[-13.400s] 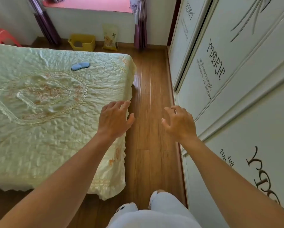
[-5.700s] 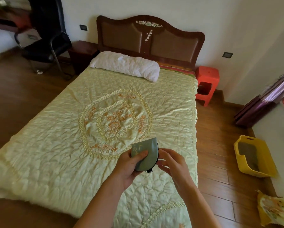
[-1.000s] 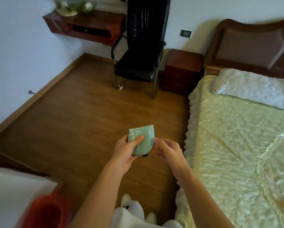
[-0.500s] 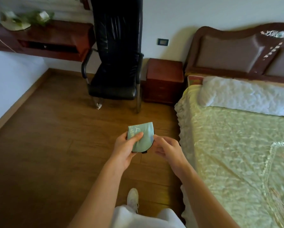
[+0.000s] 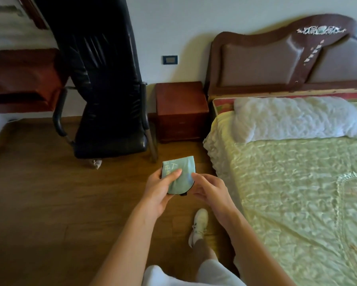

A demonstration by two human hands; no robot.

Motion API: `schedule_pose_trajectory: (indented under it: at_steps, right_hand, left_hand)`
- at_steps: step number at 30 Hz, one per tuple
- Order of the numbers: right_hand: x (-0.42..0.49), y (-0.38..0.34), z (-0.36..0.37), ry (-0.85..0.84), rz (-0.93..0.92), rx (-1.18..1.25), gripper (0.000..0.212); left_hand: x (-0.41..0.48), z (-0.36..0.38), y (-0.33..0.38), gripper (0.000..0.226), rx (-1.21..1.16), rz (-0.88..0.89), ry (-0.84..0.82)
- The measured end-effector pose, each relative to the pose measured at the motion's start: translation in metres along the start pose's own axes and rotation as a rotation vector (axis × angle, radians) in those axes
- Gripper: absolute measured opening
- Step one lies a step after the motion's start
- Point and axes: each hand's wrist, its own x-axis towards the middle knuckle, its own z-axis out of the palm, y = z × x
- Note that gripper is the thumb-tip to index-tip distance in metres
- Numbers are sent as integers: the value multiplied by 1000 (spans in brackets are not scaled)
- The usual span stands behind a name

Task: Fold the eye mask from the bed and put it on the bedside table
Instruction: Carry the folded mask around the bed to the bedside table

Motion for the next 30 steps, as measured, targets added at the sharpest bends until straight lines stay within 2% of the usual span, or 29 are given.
schedule_pose_trajectory:
  at_steps: [3, 7, 11, 16, 23, 27, 30]
  right_hand:
    - [58, -18, -14, 5, -3, 39, 39]
    - [142, -55, -40, 9, -12, 52, 54]
    - [222, -104, -73, 51, -24, 37, 51]
    - [299, -153, -93, 13, -25, 50, 48]
    - [393, -193, -98, -24, 7, 58, 30]
    - [452, -214, -91, -19, 29, 45, 36]
    - [505, -238, -83, 2, 24, 21, 33]
  left_hand:
    - [52, 21, 24, 28, 45, 6, 7]
    - [125, 59, 64, 42, 73, 5, 40]
    - [190, 109, 110, 29, 51, 12, 32]
    - [253, 148, 154, 34, 17, -6, 46]
    - [334, 165, 204, 27, -27, -23, 78]
    - [392, 167, 235, 24, -86, -47, 69]
    - [447, 167, 264, 27, -83, -45, 49]
